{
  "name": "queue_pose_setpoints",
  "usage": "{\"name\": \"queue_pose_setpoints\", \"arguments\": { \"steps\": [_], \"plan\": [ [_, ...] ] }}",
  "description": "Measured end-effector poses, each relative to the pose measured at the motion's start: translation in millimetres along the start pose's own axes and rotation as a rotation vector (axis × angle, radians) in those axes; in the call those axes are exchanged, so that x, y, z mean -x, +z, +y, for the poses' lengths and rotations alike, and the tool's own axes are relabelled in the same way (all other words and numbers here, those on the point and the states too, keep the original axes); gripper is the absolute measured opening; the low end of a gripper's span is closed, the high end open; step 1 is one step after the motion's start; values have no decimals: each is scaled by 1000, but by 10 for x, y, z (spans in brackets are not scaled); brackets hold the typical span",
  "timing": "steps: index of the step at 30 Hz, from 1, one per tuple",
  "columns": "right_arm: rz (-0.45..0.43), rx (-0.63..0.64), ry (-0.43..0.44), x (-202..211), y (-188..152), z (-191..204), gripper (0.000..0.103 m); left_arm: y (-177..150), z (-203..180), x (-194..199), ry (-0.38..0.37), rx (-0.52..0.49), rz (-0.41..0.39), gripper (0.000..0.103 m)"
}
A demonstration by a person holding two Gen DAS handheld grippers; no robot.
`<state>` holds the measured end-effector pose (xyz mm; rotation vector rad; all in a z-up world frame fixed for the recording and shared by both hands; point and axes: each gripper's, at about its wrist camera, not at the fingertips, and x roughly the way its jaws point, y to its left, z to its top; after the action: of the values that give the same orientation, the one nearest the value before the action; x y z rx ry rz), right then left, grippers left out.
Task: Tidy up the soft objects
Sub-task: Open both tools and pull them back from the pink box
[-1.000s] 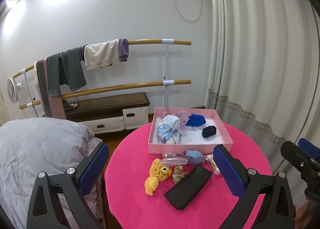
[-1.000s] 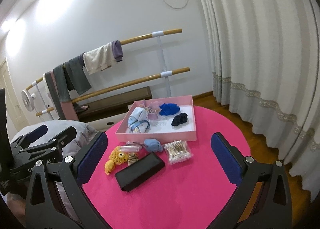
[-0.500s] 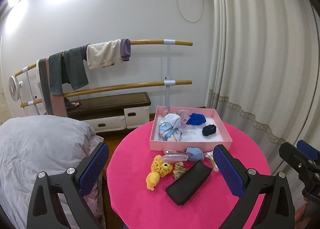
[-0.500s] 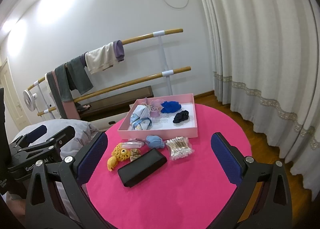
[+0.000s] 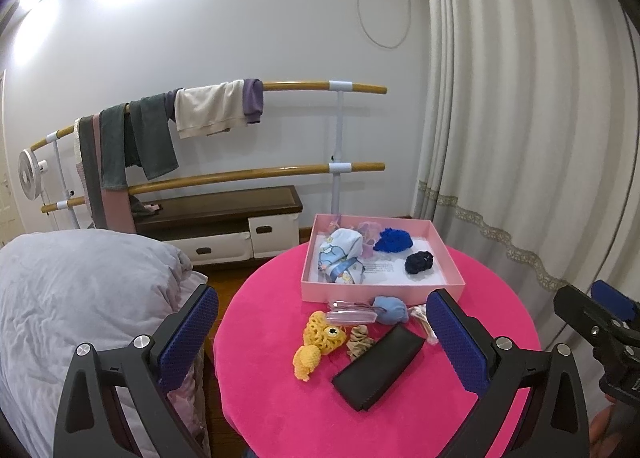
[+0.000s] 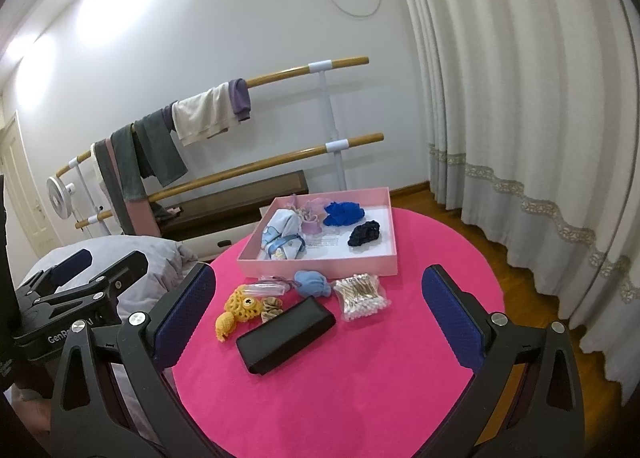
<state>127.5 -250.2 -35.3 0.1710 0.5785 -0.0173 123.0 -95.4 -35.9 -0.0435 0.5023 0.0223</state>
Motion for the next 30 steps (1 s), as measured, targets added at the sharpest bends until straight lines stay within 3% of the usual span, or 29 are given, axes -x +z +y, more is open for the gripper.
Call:
{"name": "queue_pose_setpoints", "arguments": {
  "steps": [18,30],
  "plan": [
    [76,-20,-39,-334,-64,-192,103,-85,237,-448,5,40,74,103],
    [175,-29,-59,-858,-175,-279,103,-200,331,-1202,22,27,207,103]
  ]
}}
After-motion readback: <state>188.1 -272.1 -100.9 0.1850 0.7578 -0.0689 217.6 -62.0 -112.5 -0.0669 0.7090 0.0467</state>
